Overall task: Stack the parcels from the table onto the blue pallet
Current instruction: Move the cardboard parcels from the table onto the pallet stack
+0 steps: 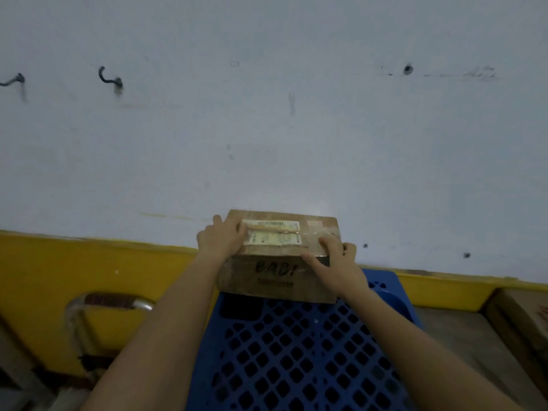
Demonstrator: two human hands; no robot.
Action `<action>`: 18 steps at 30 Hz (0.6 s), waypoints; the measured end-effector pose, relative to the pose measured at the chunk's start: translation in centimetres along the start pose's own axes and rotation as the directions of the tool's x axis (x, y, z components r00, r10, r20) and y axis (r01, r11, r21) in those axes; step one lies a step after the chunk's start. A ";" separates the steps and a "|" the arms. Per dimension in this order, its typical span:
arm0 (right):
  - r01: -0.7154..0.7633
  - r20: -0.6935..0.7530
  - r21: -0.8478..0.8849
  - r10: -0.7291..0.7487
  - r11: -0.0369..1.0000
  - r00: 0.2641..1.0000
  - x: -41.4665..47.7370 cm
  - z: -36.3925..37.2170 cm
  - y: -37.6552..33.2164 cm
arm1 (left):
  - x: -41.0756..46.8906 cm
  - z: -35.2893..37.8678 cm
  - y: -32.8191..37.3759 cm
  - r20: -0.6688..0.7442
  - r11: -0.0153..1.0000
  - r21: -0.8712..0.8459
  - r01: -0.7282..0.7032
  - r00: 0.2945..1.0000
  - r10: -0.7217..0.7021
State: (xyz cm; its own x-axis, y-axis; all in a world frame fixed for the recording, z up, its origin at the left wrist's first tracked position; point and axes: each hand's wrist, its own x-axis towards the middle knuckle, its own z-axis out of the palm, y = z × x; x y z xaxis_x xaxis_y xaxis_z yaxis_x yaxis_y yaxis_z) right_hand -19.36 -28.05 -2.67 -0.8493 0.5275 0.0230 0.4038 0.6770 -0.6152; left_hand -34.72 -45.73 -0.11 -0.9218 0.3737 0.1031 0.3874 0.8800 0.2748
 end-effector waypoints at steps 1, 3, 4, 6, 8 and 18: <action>0.010 0.031 -0.019 -0.010 1.000 0.999 0.0 -0.5 0.1 | -0.3 -0.3 0.2 -0.027 1.000 0.028 0.006 1.000 -0.005; 0.039 0.073 -0.050 -0.035 0.998 0.997 0.0 -1.2 0.3 | -0.7 -1.0 0.6 -0.091 0.999 0.049 -0.011 0.996 0.015; 0.049 0.075 -0.064 -0.044 0.997 0.996 -0.2 -1.7 0.6 | -1.0 -1.5 1.0 -0.117 0.998 0.045 -0.034 0.992 0.039; 0.064 0.060 -0.077 -0.059 0.995 0.996 -0.8 -2.7 1.3 | -1.4 -2.1 2.1 -0.155 0.995 0.033 -0.091 0.983 0.095; 0.068 0.042 -0.066 -0.065 0.995 0.997 -1.6 -3.8 2.2 | -2.2 -2.6 3.8 -0.170 0.991 0.012 -0.135 0.976 0.135; 0.073 0.003 -0.155 -0.073 0.985 0.997 -8.7 -11.8 11.6 | -11.0 1.7 18.3 -0.104 0.946 -0.049 -0.319 0.944 0.313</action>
State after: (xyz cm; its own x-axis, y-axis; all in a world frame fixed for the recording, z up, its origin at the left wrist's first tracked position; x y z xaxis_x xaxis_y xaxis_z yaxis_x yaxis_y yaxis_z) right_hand -3.25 -18.74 -0.70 -0.8776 0.4749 0.0656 0.3887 0.7850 -0.4824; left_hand -17.47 -33.19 2.13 -0.7502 0.5976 0.2829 0.6603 0.6994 0.2736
